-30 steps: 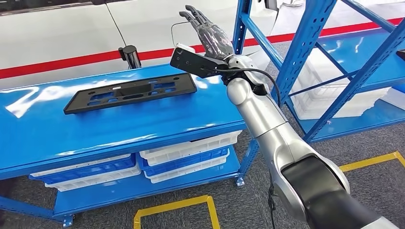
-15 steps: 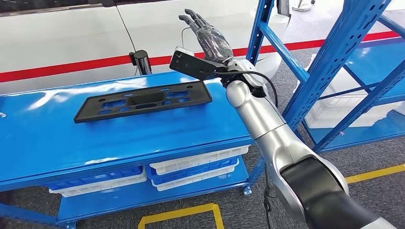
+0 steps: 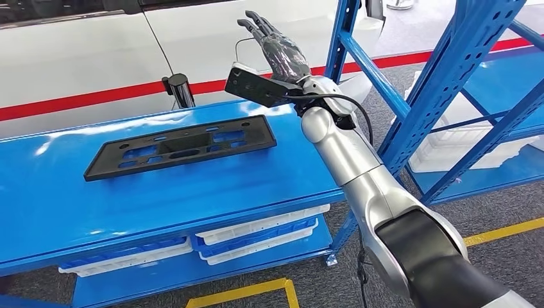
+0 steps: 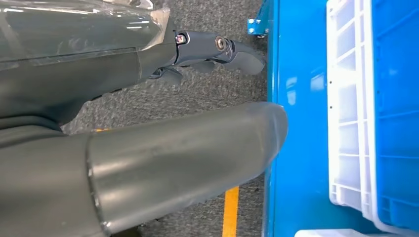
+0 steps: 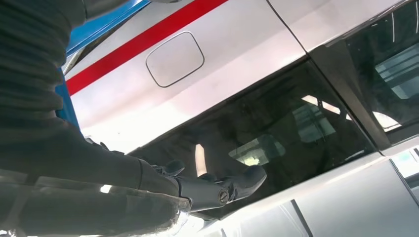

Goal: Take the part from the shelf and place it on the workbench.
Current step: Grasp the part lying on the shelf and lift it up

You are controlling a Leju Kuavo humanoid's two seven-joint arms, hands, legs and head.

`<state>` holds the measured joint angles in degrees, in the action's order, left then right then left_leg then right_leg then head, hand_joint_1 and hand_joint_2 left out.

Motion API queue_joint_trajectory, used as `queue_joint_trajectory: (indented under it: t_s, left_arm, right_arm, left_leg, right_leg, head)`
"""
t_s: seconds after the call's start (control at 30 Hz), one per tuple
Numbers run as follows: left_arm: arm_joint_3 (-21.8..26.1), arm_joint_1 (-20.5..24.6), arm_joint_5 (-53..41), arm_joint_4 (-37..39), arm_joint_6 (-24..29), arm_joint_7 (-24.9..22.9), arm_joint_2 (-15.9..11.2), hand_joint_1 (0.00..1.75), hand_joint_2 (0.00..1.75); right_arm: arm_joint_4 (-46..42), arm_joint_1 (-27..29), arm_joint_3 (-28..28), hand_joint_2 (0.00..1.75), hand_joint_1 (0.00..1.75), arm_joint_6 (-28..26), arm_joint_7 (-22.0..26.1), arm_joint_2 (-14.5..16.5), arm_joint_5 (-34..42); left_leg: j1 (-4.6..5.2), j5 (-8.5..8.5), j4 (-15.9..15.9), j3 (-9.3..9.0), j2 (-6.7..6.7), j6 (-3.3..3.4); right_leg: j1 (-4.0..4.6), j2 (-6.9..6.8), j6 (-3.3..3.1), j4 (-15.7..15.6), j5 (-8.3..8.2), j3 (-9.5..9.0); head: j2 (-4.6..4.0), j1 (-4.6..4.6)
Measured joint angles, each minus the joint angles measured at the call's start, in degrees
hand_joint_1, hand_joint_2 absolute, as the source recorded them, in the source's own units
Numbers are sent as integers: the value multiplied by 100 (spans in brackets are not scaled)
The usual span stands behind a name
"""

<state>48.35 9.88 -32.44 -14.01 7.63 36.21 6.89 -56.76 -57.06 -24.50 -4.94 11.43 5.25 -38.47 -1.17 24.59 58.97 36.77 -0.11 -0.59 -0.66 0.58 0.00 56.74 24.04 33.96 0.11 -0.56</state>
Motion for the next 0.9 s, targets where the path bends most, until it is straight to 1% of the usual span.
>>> queue_joint_trajectory:
  t_s: [0.03, 0.07, 0.17, 0.2, 0.27, 0.33, 0.4, 0.43, 0.57, 0.6, 0.77, 0.9]
  left_arm:
    - [0, 2, -1, 0, 22, -3, -2, 0, 0]
    - [0, 0, -1, 1, 45, -9, 0, 0, 0]
    - [0, -6, -1, 2, 81, -30, 11, 0, 0]
    - [1, -4, -2, 2, 83, -35, 13, 0, 0]
    - [2, -3, -2, 2, 86, -41, 11, 0, 0]
    - [1, -4, -2, 2, 87, -44, 11, 0, 0]
    - [0, -4, -2, 2, 87, -49, 15, 0, 0]
    - [0, -3, -2, 2, 90, -55, 16, 0, 0]
    - [0, -3, -1, 2, 187, -125, 16, 0, 0]
    - [0, -3, 2, 2, 222, -141, 16, 0, 0]
    - [1, -4, 10, 2, 302, -160, 16, 0, 0]
    - [0, -4, 13, 2, 364, -164, 21, 0, 0]
  right_arm:
    - [1, -5, 0, 175, 0, 0, 0, 4, 7]
    - [1, -10, 1, 175, 0, 0, 0, 6, 16]
    - [2, -16, 3, 175, 0, 0, 2, 3, 51]
    - [2, -18, 4, 175, 0, 0, 2, 2, 57]
    - [2, -18, 4, 175, 0, 0, 2, 2, 60]
    - [2, -18, 4, 175, 0, 0, 2, 2, 60]
    - [2, -18, 4, 175, 0, 0, 2, 2, 60]
    - [2, -18, 4, 175, 0, -1, 3, 2, 62]
    - [-1, -14, 4, 175, 0, 0, 29, 1, 92]
    - [-2, -10, 4, 175, 0, 0, 49, 1, 108]
    - [-37, 42, 1, 175, 0, 36, 132, 0, 178]
    - [-148, 189, -54, 175, 0, 160, 166, 2, 121]
  left_leg:
    - [15, -42, -154, -73, -2, 33]
    - [27, -36, -182, -95, -6, 54]
    - [61, -153, -191, -128, -21, 53]
    - [84, -146, -189, -126, -27, 63]
    - [118, -141, -189, -125, -38, 106]
    - [129, -133, -188, -124, -39, 134]
    - [135, -127, -188, -123, -39, 148]
    - [138, -125, -187, -123, -39, 153]
    - [154, -120, -184, -122, -38, 164]
    - [156, -119, -183, -122, -38, 165]
    - [152, -118, -183, -122, -38, 165]
    - [136, -114, -184, -122, -38, 159]
  right_leg:
    - [9, 4, 32, 1, 16, -2]
    - [31, 8, 48, 16, 38, 9]
    - [60, 4, 43, 36, 67, 4]
    - [54, 1, 45, 28, 62, -6]
    - [46, -5, 56, 13, 58, -9]
    - [38, -8, 62, -5, 55, -17]
    - [33, -8, 70, -19, 51, -23]
    - [30, -8, 76, -22, 51, -24]
    - [9, -7, 162, -25, 56, -23]
    - [7, -7, 170, -25, 58, -23]
    - [7, -7, 172, -25, 59, -21]
    - [8, -7, 171, -25, 62, -16]
  head:
    - [0, -2]
    - [0, -4]
    - [0, -9]
    - [0, -9]
    - [0, -7]
    - [0, -7]
    - [0, -8]
    - [0, -8]
    - [0, -7]
    - [0, -7]
    - [0, -7]
    - [0, -7]
